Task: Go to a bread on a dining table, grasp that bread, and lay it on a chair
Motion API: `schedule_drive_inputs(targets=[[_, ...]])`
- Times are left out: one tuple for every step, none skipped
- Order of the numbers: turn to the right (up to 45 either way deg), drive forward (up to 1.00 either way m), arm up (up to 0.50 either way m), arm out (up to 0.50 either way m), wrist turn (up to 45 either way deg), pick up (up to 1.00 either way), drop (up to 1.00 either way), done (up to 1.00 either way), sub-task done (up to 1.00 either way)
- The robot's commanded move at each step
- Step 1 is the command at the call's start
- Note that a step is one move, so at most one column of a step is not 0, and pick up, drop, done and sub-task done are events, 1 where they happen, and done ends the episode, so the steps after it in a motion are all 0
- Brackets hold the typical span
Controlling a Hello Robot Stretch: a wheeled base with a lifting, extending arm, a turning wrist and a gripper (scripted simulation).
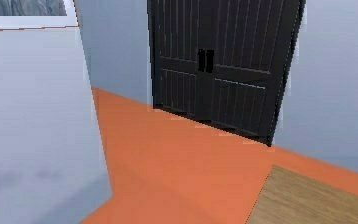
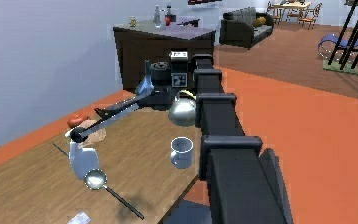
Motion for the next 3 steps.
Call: schedule_drive_inputs(targets=[[0.0, 0.00, 0.00, 0.00, -45.0, 0.00, 0.00, 0.00, 0.00], [0.0, 0.00, 0.00, 0.00, -6.0, 0.00, 0.00, 0.00, 0.00], [0.0, 0.00, 0.00, -0.28, 0.0, 0.00, 0.00, 0.00, 0.00]])
